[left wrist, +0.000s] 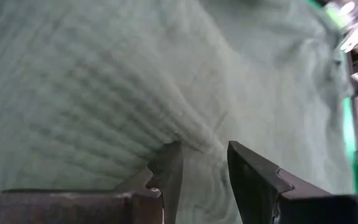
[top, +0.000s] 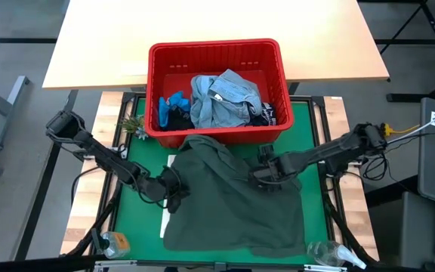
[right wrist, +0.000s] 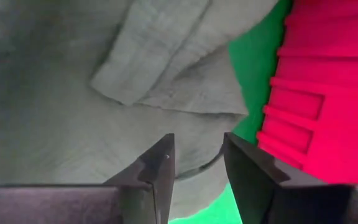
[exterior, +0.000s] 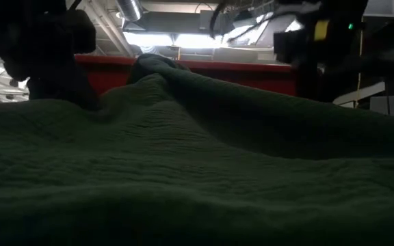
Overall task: Fold Laundry from Bin
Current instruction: Fold the green t-shirt
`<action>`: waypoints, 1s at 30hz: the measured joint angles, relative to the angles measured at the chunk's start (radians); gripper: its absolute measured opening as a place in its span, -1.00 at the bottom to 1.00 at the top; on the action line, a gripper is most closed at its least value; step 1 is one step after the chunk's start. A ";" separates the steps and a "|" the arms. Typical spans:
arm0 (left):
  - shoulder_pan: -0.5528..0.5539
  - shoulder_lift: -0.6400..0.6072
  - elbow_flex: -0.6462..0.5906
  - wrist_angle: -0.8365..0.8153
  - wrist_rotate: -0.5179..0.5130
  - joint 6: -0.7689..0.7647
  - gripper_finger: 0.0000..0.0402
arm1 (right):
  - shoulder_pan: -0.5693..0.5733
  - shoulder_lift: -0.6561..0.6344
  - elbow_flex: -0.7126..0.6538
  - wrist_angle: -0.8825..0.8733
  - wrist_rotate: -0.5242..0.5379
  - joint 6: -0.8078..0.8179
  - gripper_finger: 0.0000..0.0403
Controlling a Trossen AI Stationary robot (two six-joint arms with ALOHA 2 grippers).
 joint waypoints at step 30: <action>0.000 0.000 0.000 -0.209 0.053 -0.037 -0.40 | -0.099 0.218 -0.217 -0.111 -0.002 0.065 -0.31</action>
